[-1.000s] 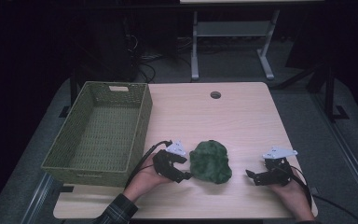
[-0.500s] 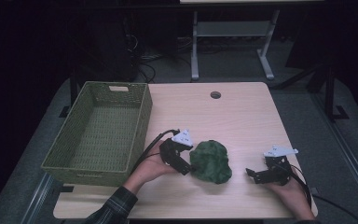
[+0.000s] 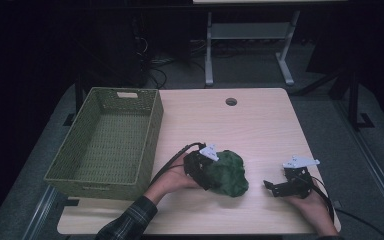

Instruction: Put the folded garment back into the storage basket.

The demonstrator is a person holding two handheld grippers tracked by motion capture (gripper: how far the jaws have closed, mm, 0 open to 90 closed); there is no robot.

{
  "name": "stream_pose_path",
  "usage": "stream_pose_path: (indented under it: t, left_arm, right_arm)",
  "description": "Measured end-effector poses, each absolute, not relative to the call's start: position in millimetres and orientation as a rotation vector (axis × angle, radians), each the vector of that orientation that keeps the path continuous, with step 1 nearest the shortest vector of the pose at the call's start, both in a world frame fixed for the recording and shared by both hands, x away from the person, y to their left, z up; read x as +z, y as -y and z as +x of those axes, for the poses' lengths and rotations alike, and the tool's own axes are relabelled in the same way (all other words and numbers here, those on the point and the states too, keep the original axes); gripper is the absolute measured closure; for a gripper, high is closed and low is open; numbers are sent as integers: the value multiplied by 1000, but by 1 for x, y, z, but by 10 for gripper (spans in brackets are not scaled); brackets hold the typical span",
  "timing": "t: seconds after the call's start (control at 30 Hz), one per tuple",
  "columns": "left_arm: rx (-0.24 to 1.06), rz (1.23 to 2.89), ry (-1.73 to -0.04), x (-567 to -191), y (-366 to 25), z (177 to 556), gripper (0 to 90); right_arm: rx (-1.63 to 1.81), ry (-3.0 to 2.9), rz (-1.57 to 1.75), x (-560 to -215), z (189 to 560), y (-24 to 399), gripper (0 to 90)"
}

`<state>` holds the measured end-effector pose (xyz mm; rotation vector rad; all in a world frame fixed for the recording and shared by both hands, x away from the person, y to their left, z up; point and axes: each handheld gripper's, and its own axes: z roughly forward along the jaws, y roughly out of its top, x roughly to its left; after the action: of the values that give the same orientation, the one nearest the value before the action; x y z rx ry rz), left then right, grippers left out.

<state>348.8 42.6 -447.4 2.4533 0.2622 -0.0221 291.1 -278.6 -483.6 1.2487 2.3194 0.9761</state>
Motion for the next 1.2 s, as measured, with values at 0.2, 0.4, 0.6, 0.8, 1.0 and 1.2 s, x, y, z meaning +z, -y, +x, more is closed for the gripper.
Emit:
stream_pose_path:
  t: [0.2,0.4,0.6,0.8,1.0,1.2]
  left_arm:
    - [-13,2489,-259,-456,-38,348,139]
    - [8,2506,-254,-462,-36,348,142]
    - [30,2530,-242,-458,-34,347,243]
    - [16,2541,-233,-454,-35,347,467]
    - [-33,2543,-248,-452,-35,347,681]
    - [-39,2538,-292,-452,-35,345,698]
  right_arm:
    - [977,-2321,1247,-484,291,279,15]
    - [977,-2323,1245,-484,291,279,15]
    - [977,-2323,1241,-484,291,278,15]
    - [977,-2324,1240,-484,291,278,15]
    - [977,-2323,1240,-484,291,278,15]
    - [978,-2324,1240,-484,291,278,15]
